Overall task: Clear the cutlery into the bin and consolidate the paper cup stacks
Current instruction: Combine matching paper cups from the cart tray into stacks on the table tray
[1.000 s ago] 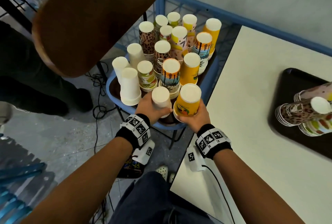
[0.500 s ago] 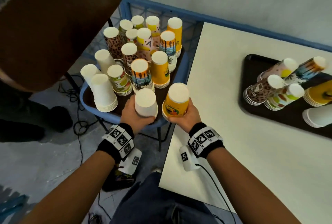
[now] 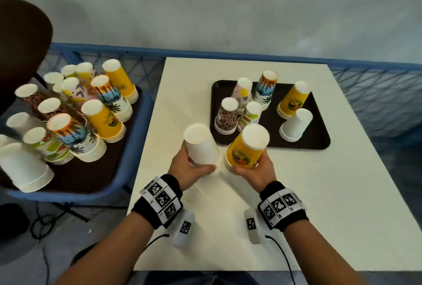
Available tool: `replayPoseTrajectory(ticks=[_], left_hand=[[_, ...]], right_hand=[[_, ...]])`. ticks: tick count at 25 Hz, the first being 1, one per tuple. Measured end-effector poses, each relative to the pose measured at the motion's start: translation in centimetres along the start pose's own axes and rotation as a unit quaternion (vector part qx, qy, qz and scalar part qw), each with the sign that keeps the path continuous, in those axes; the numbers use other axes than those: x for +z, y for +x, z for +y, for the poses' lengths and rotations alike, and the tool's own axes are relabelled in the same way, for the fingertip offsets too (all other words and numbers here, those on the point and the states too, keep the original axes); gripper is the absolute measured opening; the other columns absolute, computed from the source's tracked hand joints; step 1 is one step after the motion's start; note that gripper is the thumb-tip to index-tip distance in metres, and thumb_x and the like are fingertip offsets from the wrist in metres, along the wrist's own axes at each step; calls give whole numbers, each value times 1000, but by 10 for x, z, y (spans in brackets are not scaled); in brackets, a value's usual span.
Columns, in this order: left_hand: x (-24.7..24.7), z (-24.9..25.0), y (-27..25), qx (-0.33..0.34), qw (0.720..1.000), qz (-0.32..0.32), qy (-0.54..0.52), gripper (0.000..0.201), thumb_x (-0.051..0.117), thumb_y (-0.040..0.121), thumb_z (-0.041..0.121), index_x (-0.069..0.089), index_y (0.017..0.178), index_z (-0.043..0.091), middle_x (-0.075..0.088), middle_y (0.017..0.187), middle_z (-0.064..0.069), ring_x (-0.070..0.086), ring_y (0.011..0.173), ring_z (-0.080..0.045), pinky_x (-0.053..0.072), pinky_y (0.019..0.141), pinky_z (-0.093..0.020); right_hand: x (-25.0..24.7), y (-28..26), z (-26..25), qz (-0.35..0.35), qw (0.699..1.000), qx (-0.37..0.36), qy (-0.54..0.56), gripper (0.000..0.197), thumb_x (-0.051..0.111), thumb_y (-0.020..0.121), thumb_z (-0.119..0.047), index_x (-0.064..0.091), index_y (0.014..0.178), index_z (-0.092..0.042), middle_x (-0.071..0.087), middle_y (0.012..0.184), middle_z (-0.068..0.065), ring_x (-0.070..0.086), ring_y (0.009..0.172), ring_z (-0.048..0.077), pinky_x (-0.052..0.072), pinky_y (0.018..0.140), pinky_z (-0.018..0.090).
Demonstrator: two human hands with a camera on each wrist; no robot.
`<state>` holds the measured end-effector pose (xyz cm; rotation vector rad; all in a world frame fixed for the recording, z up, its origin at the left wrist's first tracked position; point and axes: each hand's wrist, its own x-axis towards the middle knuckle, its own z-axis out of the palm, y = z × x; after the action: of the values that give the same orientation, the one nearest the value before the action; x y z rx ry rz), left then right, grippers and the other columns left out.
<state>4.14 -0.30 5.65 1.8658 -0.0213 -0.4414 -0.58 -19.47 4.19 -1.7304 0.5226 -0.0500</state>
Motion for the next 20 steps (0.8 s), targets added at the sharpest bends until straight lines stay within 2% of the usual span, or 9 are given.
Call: replayPoseTrajectory(ticks=[3,7,11,13,14,17,18,19,20], left_hand=[[70,33,6,8,999,-22,-24,87,83,61,17,34,134,20,51,114,6,51,104,-16,41,88,-28],[139,65,11,6,997,-19,-72,80,77,69,6,34,135,21,50,112,8,50,104,-14,39,87,-26],[166,77,18,4,997,-20,-76,80,77,69,5,34,135,19,50,115,7,49,107,-14,39,90,-27],[173,80,28,7,997,-20,-71,85,80,65,8,34,135,19,52,118,5,51,113,-17,41,93,-29],[176,84,34,7,997,-20,-69,86,81,63,10,34,135,19,53,119,4,51,115,-19,42,95,-31],[189,100,57,22,998,-19,-50,82,79,67,9,34,135,19,52,121,3,50,111,-16,41,94,-30],[195,107,68,32,998,-20,-46,81,78,68,9,33,135,18,52,122,2,49,110,-15,41,94,-29],[202,114,79,44,998,-21,-44,82,78,67,9,33,135,17,52,124,0,49,111,-15,41,95,-30],[210,120,91,56,997,-21,-42,83,79,66,10,33,135,17,52,126,-1,49,113,-16,41,97,-31]], right_hand=[[-68,9,6,31,999,-15,-5,87,84,46,-22,45,123,-14,58,110,-2,58,101,18,44,84,28],[-142,29,15,84,996,-31,6,87,87,52,-10,43,127,-11,58,109,0,58,101,20,47,88,33],[-178,48,19,136,989,-39,49,82,84,57,-7,43,128,-10,59,118,8,58,106,25,48,96,41],[-193,59,13,159,983,-45,76,80,83,58,-3,43,127,-7,59,118,9,58,105,24,48,95,38],[-200,65,8,168,981,-51,86,76,80,61,0,43,127,-6,58,115,8,58,102,22,49,92,33],[-220,91,-10,182,976,-74,90,70,76,65,6,42,126,-3,56,109,4,56,92,15,49,74,7],[-227,102,-16,187,975,-77,91,70,76,65,5,42,126,-1,56,109,4,57,91,14,49,73,5],[-234,115,-21,191,974,-77,92,71,76,65,4,42,126,0,57,109,6,57,93,15,51,78,10],[-239,128,-26,193,974,-76,90,71,77,65,3,42,127,0,58,112,8,57,96,17,51,85,20]])
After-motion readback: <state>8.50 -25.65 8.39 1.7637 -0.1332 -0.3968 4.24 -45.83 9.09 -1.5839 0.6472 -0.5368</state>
